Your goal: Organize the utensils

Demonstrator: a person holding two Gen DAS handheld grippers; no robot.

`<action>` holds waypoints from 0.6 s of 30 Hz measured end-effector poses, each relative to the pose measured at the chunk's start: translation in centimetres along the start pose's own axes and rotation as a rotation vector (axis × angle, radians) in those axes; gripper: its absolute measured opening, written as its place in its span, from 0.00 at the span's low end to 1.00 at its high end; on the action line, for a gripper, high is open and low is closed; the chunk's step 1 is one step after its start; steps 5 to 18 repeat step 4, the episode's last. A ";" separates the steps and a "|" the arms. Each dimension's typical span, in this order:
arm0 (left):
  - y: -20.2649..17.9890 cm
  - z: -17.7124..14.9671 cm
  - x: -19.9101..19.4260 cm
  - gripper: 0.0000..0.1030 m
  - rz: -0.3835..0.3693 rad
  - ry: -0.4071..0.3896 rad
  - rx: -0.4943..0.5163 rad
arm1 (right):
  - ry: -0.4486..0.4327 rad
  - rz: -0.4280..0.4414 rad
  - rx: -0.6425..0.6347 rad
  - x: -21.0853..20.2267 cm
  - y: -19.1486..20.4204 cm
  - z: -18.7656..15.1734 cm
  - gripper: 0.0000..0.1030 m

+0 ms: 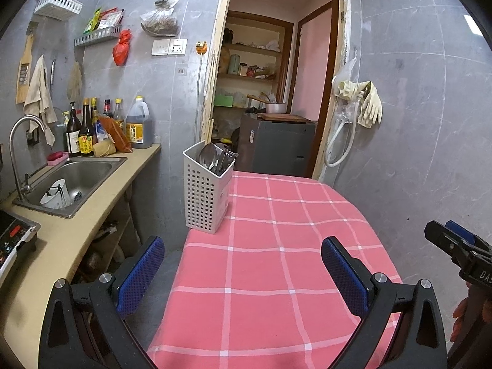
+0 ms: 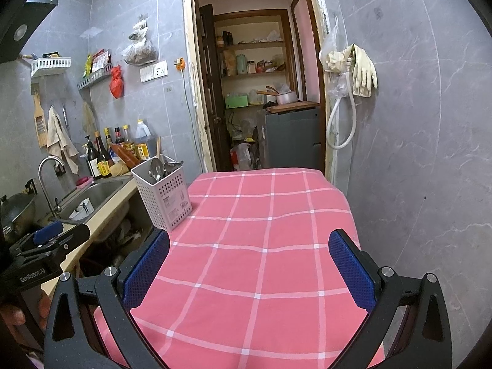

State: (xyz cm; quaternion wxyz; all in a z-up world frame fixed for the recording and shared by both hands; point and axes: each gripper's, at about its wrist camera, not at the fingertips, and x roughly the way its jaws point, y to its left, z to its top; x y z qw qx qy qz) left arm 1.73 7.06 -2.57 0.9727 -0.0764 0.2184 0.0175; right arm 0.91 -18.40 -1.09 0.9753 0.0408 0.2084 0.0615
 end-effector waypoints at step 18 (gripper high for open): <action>0.2 0.1 0.4 1.00 0.003 0.014 0.000 | 0.014 -0.002 0.003 0.2 0.1 -0.4 0.99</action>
